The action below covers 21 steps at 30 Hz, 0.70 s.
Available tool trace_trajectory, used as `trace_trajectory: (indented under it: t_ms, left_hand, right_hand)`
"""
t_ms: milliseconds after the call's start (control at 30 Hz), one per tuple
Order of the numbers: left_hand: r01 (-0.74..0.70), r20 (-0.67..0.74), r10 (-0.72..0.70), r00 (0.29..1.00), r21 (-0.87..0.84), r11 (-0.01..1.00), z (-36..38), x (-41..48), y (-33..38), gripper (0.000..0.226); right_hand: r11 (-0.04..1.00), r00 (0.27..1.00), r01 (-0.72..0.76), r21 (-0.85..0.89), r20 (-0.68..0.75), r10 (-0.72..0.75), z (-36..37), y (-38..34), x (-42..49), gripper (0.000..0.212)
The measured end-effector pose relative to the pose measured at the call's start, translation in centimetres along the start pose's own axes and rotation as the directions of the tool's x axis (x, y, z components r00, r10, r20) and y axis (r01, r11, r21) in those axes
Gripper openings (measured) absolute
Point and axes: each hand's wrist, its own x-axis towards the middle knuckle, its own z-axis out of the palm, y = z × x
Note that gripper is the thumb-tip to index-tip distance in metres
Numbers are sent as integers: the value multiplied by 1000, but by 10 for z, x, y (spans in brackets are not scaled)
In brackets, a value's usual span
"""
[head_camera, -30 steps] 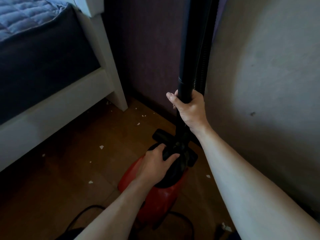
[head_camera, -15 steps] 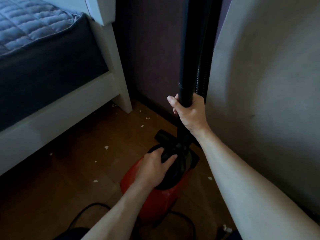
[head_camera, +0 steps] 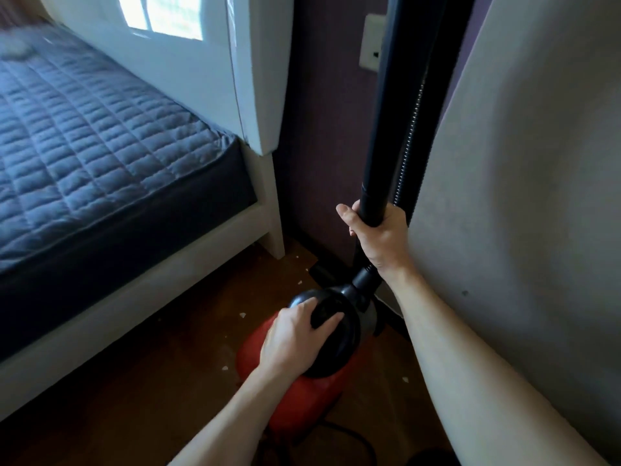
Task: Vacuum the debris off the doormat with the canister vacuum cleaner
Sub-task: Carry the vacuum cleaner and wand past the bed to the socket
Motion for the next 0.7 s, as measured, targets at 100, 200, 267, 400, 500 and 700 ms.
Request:
trace_trajectory:
  t_ms: [100,200,267,400,500,700]
  left_hand:
    - [26,-22,-25,999,14,1000,-64,-13,45,44]
    - [67,-6,-67,998,-10,998,-135,-31,97,45]
    - [88,-5,-88,996,-9,996,-185,-45,134,40]
    - [123,-66,-123,990,8,992,-284,-71,208,45]
    - [133,-110,-128,986,41,990,-356,-89,254,52]
    - [132,-170,-124,978,35,991,-460,-124,299,55]
  right_hand:
    - [999,999,-46,10,6,46,6,-76,17,25]
    - [998,998,-60,10,33,60,12,-158,33,24]
    - [998,996,-65,10,61,64,16,-218,43,22]
    - [999,990,-43,0,136,43,25,-342,64,22]
    - [999,987,-33,12,160,31,37,-430,76,28]
    - [998,958,62,-11,283,-57,70,-549,73,37]
